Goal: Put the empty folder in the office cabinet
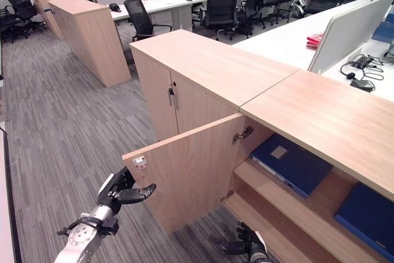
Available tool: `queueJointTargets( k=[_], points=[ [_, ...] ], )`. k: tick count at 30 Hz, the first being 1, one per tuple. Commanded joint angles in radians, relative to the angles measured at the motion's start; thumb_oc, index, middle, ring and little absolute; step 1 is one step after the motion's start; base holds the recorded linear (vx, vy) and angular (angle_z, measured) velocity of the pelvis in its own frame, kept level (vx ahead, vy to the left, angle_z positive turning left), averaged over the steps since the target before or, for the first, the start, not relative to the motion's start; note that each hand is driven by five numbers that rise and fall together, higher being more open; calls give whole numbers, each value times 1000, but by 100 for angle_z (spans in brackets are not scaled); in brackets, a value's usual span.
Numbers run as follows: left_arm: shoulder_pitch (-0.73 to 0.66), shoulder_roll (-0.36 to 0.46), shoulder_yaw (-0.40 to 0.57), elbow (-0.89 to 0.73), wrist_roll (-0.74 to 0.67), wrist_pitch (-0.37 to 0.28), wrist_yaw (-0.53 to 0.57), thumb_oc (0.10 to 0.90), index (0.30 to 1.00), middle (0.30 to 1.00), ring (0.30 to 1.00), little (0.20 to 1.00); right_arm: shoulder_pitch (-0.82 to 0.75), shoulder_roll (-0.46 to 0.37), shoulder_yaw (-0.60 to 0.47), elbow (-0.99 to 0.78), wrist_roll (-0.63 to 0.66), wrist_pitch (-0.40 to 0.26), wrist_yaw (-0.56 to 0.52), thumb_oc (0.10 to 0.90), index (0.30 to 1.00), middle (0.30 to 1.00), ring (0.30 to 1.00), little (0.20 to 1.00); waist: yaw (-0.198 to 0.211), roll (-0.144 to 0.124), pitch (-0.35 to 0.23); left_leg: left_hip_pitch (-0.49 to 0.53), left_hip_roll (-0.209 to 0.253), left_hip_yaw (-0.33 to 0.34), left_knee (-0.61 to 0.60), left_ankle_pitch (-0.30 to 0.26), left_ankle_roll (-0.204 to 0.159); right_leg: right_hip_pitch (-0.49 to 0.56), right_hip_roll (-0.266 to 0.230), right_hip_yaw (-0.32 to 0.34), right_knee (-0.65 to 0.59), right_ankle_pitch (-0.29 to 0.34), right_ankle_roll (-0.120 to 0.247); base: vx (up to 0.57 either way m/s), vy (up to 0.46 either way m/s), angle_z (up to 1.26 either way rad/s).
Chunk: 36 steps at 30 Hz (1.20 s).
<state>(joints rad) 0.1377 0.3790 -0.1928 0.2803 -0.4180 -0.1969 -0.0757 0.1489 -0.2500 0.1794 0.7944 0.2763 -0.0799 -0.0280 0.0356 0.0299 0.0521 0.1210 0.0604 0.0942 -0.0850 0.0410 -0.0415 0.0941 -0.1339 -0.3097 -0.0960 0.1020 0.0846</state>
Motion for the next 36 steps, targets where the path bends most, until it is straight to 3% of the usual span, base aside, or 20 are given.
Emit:
queueJointTargets(
  k=[1,6,8,9,11,13,15,18,23,26,33,34,36],
  points=[
    [-105,8,-47,-137,-36,-91,-97,800,900,900,900,900,-98,-3,-43,10,9,-53,-9,800,900,900,900,900,4,-10,-1,11,-48,-13,-2,-102,14,50,-19,-27,56,-130,60,-26,81,-2],
    [-55,23,-42,-148,-35,-76,-120,800,900,900,900,900,-107,2,-87,-4,33,-54,-20,800,900,900,900,900,4,-5,21,-2,-55,26,-2,-106,22,-7,-47,-32,67,-75,81,-67,80,-9],
    [-55,70,-46,-159,-32,-69,-136,800,900,900,900,900,-149,7,-105,-9,59,-59,-35,800,900,900,900,900,-1,0,49,-40,-39,80,-2,-95,26,-82,-84,-18,86,-12,122,-314,-20,-49],
    [-63,81,-47,-159,-33,-67,-137,800,900,900,900,900,-164,8,-107,-11,69,-60,-41,800,900,900,900,900,1,6,59,-48,-33,87,-2,-90,29,-93,-88,-7,114,-32,121,-334,-35,-69],
    [-59,101,-51,-168,-50,-57,-148,800,900,900,900,900,-201,11,-105,-4,90,-69,-54,800,900,900,900,900,24,17,63,-69,-21,137,8,-83,33,-76,-106,-77,161,-83,103,-213,-13,-101],
    [-24,146,-40,-192,-68,-48,-171,800,900,900,900,900,-257,20,-79,11,104,-70,-52,800,900,900,900,900,68,21,42,-80,-10,230,21,-89,37,-25,-155,-215,265,-141,97,-188,-57,-151],
    [21,166,-22,-194,-60,-49,-179,800,900,900,900,900,-276,21,-60,25,96,-68,-40,800,900,900,900,900,101,14,30,-87,-8,280,33,-81,39,3,-164,-261,273,-136,108,-145,-105,-164],
    [67,157,-9,-189,-50,-49,-178,800,900,900,900,900,-296,13,-49,55,95,-68,-43,800,900,900,900,900,127,24,24,-89,12,338,39,-58,25,45,-151,-312,190,-137,110,-99,-191,-121],
    [77,98,-17,-148,-40,-50,-159,800,900,900,900,900,-271,-12,-37,46,85,-62,-35,800,900,900,900,900,81,55,22,-84,59,370,31,-1,-20,99,-77,-268,20,-131,91,-54,-250,-57],
    [71,49,-24,-128,-42,-42,-147,800,900,900,900,900,-252,-41,-25,28,56,-57,-39,800,900,900,900,900,37,80,34,-80,106,411,22,50,-56,82,-42,-218,9,-164,77,-92,-255,-40],
    [39,26,-50,-108,-20,-41,-134,800,900,900,900,900,-274,-73,-19,36,39,-51,-56,800,900,900,900,900,-24,118,42,-55,182,486,42,98,-102,53,-3,-128,9,-197,60,-15,-177,-64],
    [31,22,-53,-103,-18,-41,-131,800,900,900,900,900,-275,-80,-20,35,40,-51,-57,800,900,900,900,900,-33,126,46,-51,189,489,51,101,-108,51,4,-111,9,-204,56,17,-137,-44],
    [7,14,-63,-99,-27,-43,-118,800,900,900,900,900,-294,-95,-13,40,36,-49,-69,800,900,900,900,900,-37,134,61,-71,186,415,88,113,-117,44,12,-77,9,-216,49,-7,-128,-47]
  ],
)
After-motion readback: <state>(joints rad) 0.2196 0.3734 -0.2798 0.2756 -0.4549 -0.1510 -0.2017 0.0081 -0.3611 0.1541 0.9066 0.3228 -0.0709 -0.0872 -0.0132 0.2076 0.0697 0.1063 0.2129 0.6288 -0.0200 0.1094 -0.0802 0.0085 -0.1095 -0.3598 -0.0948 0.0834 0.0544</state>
